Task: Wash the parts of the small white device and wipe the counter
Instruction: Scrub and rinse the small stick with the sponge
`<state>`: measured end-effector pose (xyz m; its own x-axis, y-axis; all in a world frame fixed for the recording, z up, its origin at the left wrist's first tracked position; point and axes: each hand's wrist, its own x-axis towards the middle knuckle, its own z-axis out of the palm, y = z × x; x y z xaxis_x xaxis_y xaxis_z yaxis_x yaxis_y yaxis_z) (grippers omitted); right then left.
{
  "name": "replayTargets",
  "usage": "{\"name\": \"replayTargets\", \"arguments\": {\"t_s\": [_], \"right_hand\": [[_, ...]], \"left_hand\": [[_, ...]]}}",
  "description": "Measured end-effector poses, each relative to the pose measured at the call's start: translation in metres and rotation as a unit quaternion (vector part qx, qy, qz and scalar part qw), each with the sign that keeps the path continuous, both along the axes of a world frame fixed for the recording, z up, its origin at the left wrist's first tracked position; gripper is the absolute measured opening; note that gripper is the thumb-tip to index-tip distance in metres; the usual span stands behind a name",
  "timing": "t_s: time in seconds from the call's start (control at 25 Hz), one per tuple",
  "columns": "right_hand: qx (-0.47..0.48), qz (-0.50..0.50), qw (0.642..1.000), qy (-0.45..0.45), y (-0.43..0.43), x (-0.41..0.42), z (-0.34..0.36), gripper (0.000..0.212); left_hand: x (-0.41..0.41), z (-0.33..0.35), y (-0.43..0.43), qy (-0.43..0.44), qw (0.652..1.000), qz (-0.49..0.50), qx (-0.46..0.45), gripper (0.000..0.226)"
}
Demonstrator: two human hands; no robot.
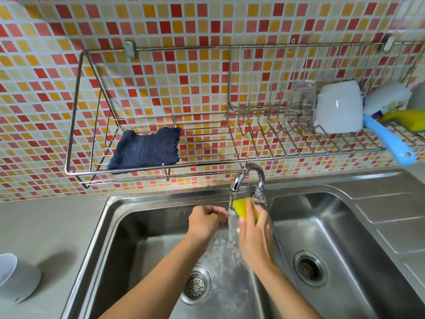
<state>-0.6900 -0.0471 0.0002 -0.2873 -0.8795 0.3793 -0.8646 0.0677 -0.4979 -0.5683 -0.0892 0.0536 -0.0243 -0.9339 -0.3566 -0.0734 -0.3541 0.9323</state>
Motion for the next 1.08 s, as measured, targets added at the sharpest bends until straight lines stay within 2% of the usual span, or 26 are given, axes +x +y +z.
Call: {"name": "replayTargets", "arguments": {"t_s": [0.08,0.12,0.2,0.32,0.4,0.48,0.64,0.72,0.8,0.92,1.08], "right_hand": [[-0.003,0.025,0.999,0.03,0.004,0.001,-0.004,0.054],[0.007,0.009,1.0,-0.003,0.002,0.0,-0.002,0.055],[0.018,-0.032,0.998,-0.044,0.0,-0.002,-0.005,0.056],[0.007,0.02,1.0,-0.002,0.006,0.003,-0.016,0.054],[0.025,0.032,0.998,-0.056,0.011,0.003,-0.019,0.055],[0.037,-0.003,0.991,-0.132,0.013,-0.003,-0.019,0.052],[0.008,-0.051,0.977,-0.205,0.013,-0.021,-0.01,0.047],[-0.017,-0.028,0.978,-0.206,0.013,-0.024,-0.005,0.049],[-0.04,-0.002,0.98,-0.196,0.01,-0.025,0.001,0.056],[-0.056,0.025,0.979,-0.196,0.003,-0.025,0.001,0.057],[-0.064,0.065,0.981,-0.174,-0.003,-0.018,0.004,0.061]], "left_hand": [[-0.002,-0.002,-0.003,-0.06,0.998,-0.011,-0.02,0.01],[-0.003,-0.002,-0.004,-0.073,0.997,-0.015,-0.025,0.009],[-0.004,-0.001,-0.005,-0.065,0.997,-0.008,-0.039,0.007],[-0.007,0.005,-0.006,-0.055,0.995,-0.017,-0.086,0.007],[-0.009,0.007,-0.007,-0.09,0.987,-0.058,-0.12,0.007],[-0.009,0.006,-0.007,-0.136,0.973,-0.115,-0.144,0.014],[-0.012,0.007,-0.004,-0.101,0.972,-0.169,-0.129,0.009],[-0.012,0.005,-0.005,-0.079,0.983,-0.125,-0.113,0.004],[-0.011,0.006,-0.005,0.0,0.995,-0.074,-0.065,0.012],[-0.01,0.012,-0.005,0.065,0.996,-0.054,-0.004,0.008],[-0.008,0.014,-0.008,0.066,0.996,-0.06,0.012,0.009]]}}
